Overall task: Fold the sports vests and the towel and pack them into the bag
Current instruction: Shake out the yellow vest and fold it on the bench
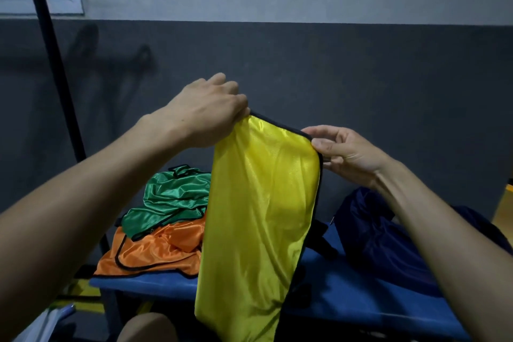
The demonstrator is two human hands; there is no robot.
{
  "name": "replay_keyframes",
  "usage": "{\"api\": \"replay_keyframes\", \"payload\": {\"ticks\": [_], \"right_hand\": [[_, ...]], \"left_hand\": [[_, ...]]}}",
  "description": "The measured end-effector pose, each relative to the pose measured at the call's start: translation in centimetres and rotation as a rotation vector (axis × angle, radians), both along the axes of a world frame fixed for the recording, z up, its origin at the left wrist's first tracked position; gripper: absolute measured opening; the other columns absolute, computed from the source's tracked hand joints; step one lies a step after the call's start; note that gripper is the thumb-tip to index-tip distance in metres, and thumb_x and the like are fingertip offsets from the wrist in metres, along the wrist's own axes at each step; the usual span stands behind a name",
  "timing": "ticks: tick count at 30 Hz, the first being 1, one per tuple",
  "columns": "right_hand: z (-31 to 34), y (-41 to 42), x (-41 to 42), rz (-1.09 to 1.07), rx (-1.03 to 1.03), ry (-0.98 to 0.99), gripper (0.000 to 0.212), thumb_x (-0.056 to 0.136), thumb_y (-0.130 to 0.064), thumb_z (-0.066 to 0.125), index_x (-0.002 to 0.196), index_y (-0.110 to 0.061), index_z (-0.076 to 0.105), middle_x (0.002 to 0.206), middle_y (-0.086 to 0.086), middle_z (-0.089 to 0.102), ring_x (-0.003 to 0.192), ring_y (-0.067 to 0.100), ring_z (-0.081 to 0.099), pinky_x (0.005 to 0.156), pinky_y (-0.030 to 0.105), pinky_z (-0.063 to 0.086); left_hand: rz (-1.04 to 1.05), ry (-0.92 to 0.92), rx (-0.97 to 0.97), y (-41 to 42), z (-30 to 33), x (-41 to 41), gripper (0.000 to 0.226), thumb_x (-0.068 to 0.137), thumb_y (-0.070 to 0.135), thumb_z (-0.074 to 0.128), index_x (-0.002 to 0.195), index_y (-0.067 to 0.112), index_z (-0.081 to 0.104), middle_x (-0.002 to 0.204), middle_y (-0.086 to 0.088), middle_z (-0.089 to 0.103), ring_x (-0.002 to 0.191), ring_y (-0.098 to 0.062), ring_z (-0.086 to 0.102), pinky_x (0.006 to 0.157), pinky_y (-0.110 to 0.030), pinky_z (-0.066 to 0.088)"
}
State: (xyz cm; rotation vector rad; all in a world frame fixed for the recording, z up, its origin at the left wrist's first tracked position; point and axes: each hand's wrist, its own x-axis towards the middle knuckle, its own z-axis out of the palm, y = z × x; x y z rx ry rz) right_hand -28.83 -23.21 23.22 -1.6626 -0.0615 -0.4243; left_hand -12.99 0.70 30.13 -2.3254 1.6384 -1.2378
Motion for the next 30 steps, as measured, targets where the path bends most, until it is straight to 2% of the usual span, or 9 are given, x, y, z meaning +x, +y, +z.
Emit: {"api": "replay_keyframes", "payload": {"ticks": [3, 5, 9, 12, 17, 20, 25, 28, 30], "right_hand": [[0.2, 0.6, -0.3, -0.028, -0.004, -0.013, 0.029, 0.086, -0.01, 0.064, 0.116, -0.01, 0.065, 0.088, -0.003, 0.075, 0.079, 0.007, 0.07, 0.073, 0.022, 0.057], [0.1, 0.8, -0.3, -0.071, -0.006, -0.032, 0.026, 0.089, -0.009, 0.064, 0.115, -0.011, 0.067, 0.093, 0.001, 0.074, 0.083, 0.011, 0.07, 0.078, 0.025, 0.058], [-0.7, 1.1, -0.7, -0.146, -0.028, -0.004, 0.02, 0.099, -0.004, 0.059, 0.113, -0.013, 0.07, 0.101, 0.007, 0.07, 0.088, 0.019, 0.065, 0.086, 0.033, 0.052], [-1.9, 0.3, -2.7, -0.192, -0.027, 0.017, 0.022, 0.099, -0.004, 0.056, 0.112, -0.014, 0.071, 0.103, 0.009, 0.069, 0.09, 0.021, 0.063, 0.087, 0.037, 0.049], [1.1, -0.7, -8.0, -0.297, -0.028, -0.092, 0.026, 0.099, 0.003, 0.045, 0.104, -0.015, 0.064, 0.072, -0.007, 0.069, 0.058, 0.004, 0.062, 0.056, 0.018, 0.05], [6.7, -1.5, -8.3, -0.389, -0.096, -0.21, 0.026, 0.099, 0.002, 0.047, 0.102, -0.02, 0.062, 0.064, -0.012, 0.065, 0.051, 0.0, 0.056, 0.045, 0.014, 0.042], [9.7, -3.8, 0.0, -0.545, -0.453, -0.223, 0.022, 0.096, -0.003, 0.063, 0.106, -0.02, 0.069, 0.088, -0.012, 0.067, 0.07, -0.005, 0.058, 0.067, 0.014, 0.046], [4.8, -5.6, 7.8, -0.533, -0.627, -0.156, 0.023, 0.094, 0.002, 0.062, 0.108, -0.015, 0.069, 0.097, -0.004, 0.068, 0.074, -0.012, 0.058, 0.076, 0.01, 0.045], [-0.7, -7.2, 12.9, -0.508, -0.694, -0.08, 0.023, 0.092, 0.007, 0.061, 0.106, -0.009, 0.07, 0.097, 0.001, 0.068, 0.072, -0.016, 0.057, 0.075, 0.008, 0.043]], "left_hand": [[-0.098, 0.123, -0.04, 0.7, 0.6, -0.3, 0.048, 0.102, 0.052, 0.018, 0.092, 0.018, 0.05, 0.097, -0.006, 0.045, 0.092, -0.026, 0.036, 0.083, -0.045, 0.04], [-0.184, 0.289, -0.01, 1.2, 1.3, -1.2, 0.042, 0.102, 0.052, 0.021, 0.081, 0.021, 0.041, 0.09, -0.002, 0.041, 0.088, -0.023, 0.035, 0.085, -0.038, 0.035], [-0.273, 0.6, 0.074, 1.3, 1.6, -3.3, 0.039, 0.108, 0.036, 0.043, 0.075, 0.015, 0.045, 0.069, 0.007, 0.041, 0.06, -0.004, 0.039, 0.054, -0.022, 0.032], [-0.375, 0.649, 0.074, 0.3, 0.4, -4.5, 0.04, 0.106, 0.037, 0.049, 0.078, 0.009, 0.054, 0.066, 0.007, 0.043, 0.055, -0.004, 0.038, 0.053, -0.023, 0.032], [-0.618, 0.848, -0.067, -2.9, -1.8, -6.9, 0.04, 0.106, 0.035, 0.052, 0.084, 0.004, 0.061, 0.069, 0.004, 0.046, 0.06, -0.006, 0.042, 0.054, -0.024, 0.035], [-0.743, 0.982, -0.238, -4.6, -1.3, -7.2, 0.04, 0.106, 0.033, 0.05, 0.09, -0.002, 0.06, 0.071, -0.006, 0.049, 0.06, -0.015, 0.054, 0.056, -0.036, 0.049], [-0.632, 0.984, -0.435, -6.3, -2.8, -3.1, 0.032, 0.106, 0.031, 0.048, 0.09, 0.006, 0.061, 0.068, -0.001, 0.052, 0.057, -0.014, 0.057, 0.056, -0.038, 0.054], [-0.489, 1.07, -0.437, -7.4, -7.6, 1.4, 0.033, 0.107, 0.028, 0.047, 0.093, 0.003, 0.062, 0.069, 0.0, 0.055, 0.06, -0.015, 0.057, 0.059, -0.041, 0.053], [-0.395, 1.161, -0.435, -8.3, -12.6, 4.7, 0.03, 0.107, 0.026, 0.049, 0.085, 0.009, 0.062, 0.066, 0.001, 0.056, 0.059, -0.015, 0.056, 0.059, -0.038, 0.049]]}}
